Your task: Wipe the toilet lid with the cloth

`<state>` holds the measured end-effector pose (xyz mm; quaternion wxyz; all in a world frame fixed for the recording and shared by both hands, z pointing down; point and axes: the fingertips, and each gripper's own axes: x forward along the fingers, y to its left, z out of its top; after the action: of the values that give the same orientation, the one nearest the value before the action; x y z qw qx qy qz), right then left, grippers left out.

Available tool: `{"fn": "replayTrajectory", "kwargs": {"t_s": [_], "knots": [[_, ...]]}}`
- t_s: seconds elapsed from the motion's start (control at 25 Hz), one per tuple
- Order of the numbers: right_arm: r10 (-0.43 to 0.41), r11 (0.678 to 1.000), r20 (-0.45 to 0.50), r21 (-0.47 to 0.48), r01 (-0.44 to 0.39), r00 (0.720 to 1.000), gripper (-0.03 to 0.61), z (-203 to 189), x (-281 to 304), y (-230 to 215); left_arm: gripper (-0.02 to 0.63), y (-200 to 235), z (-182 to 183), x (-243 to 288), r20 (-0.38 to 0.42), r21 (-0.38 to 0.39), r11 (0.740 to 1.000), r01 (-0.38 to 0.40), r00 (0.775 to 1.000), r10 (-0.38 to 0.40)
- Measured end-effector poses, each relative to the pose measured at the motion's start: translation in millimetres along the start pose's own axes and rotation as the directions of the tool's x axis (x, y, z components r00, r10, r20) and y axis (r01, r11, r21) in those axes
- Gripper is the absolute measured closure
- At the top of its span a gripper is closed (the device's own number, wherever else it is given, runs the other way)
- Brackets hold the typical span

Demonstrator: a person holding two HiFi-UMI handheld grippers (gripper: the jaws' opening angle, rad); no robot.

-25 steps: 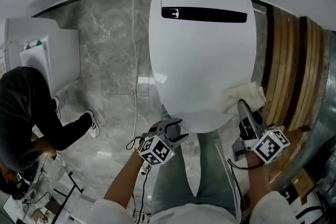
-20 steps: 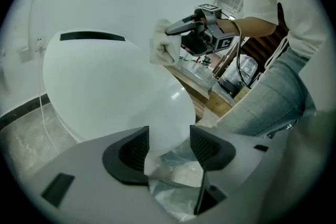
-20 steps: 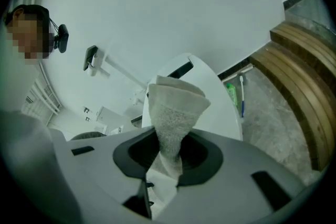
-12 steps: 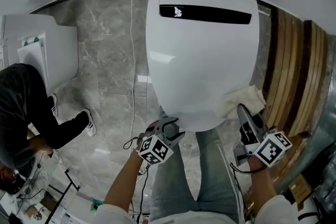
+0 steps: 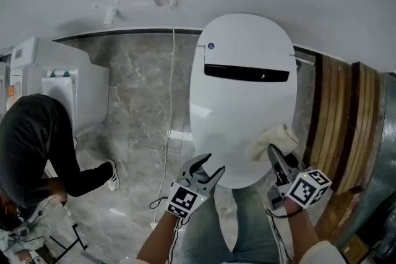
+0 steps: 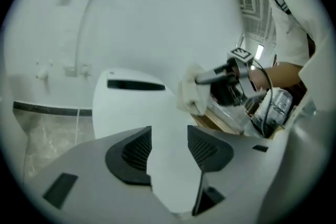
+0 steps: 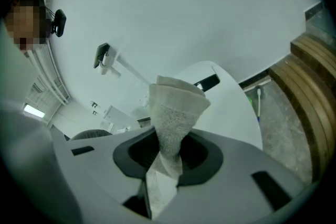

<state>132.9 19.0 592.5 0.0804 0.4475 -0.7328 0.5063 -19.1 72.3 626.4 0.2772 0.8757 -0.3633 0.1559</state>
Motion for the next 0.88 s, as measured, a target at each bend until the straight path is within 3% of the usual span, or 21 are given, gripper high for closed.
{"fn": "replayTrajectory", "kwargs": {"t_s": [0.08,0.2,0.28,0.52,0.64,0.88], "knots": [[0.006,0.999,-0.018,-0.034,-0.006,1.000,0.488,6,16,18,0.415,23,48,-8,0.116,-0.022,0.996,-0.087,0.989,0.089],[0.028,0.996,-0.042,-0.086,-0.032,0.999,0.487,15,56,48,0.533,69,100,-17,0.226,-0.088,0.971,-0.224,0.945,0.238],[0.057,0.993,-0.059,-0.103,-0.062,0.997,0.487,19,89,65,0.600,103,114,-15,0.245,-0.122,0.944,-0.305,0.913,0.327],[0.132,0.984,-0.227,-0.085,-0.155,0.965,0.488,-1,185,97,0.601,161,101,-24,0.205,-0.145,0.863,-0.484,0.839,0.505],[0.098,0.985,-0.324,-0.103,-0.137,0.941,0.488,-15,225,102,0.601,168,91,-32,0.191,-0.181,0.853,-0.489,0.833,0.519],[-0.043,0.988,-0.445,-0.149,-0.026,0.895,0.488,-29,263,83,0.601,172,87,-31,0.179,-0.200,0.861,-0.467,0.847,0.501]]}}
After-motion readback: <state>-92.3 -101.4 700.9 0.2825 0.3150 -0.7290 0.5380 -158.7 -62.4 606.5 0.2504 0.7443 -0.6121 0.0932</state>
